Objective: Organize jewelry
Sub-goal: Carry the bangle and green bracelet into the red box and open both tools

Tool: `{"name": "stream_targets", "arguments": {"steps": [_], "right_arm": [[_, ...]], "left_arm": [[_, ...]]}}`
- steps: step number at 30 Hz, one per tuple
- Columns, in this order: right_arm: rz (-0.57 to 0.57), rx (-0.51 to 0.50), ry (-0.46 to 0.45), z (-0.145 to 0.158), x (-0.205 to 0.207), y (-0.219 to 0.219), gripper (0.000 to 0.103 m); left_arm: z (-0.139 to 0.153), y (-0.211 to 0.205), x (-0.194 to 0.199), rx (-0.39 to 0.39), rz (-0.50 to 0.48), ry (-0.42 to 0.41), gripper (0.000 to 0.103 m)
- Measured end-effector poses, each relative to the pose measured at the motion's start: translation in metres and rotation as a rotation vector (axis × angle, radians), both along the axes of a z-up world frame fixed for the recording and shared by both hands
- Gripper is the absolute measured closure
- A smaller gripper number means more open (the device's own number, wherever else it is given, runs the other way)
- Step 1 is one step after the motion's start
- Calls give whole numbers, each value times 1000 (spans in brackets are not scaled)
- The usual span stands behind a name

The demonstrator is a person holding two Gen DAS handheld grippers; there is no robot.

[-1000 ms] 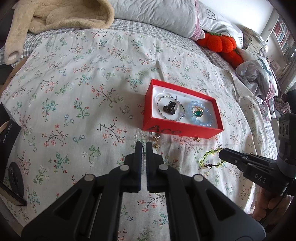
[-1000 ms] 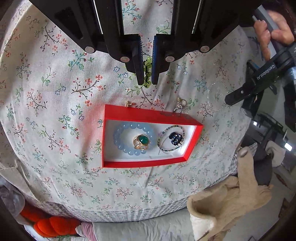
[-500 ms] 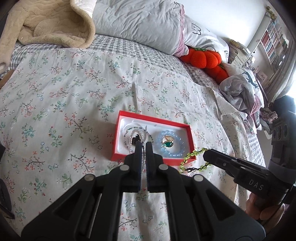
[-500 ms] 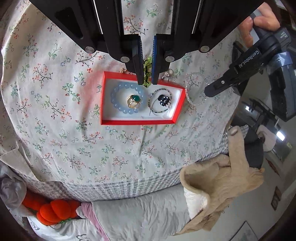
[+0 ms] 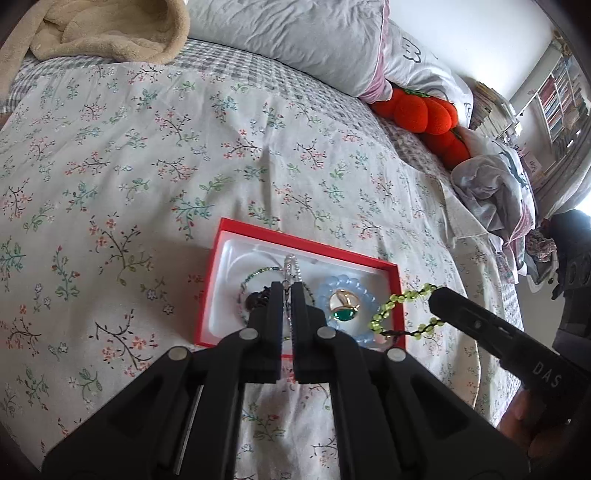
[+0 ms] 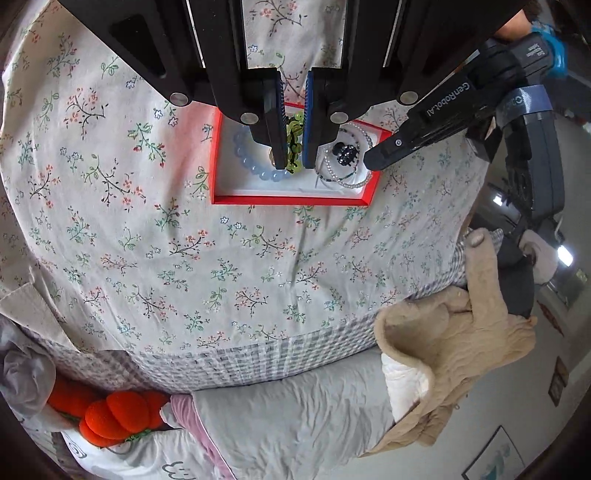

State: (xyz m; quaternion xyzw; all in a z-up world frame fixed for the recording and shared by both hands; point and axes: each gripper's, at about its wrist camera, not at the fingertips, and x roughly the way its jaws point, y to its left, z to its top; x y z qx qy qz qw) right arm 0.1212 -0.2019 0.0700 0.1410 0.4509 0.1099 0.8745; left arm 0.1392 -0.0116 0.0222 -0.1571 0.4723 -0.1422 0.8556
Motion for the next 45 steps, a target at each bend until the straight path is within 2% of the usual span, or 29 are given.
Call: {"name": "stream_targets", "arguments": {"steps": [6,11,15,19,22,24,26,35,45], "right_arm": [[16,14,-8,0,6,7,95],[62,31,-26,3,8,24,95],[118,52,-33,-3,15,37,95],[114,-24,-6,-20,23,42,95],[88,-64,9,-30,26,33,95],[72,-80,14,-33,27,25,95],[60,-93,23,-35,27,19,94],[59,-120,66,-33,7,1,90],[67,-194,102,-35,-23,-4,90]], "left_arm": [[-5,4,0,40,23,16,98],[3,8,-8,88,40,4,77],[1,12,-14,176,61,25,75],[-6,18,-14,201,70,68,75],[-6,20,-16,208,70,65,74],[-4,19,-17,216,63,61,70],[-3,18,-19,219,55,59,59],[-7,23,-27,243,35,83,35],[-34,18,-44,318,-34,140,31]]}}
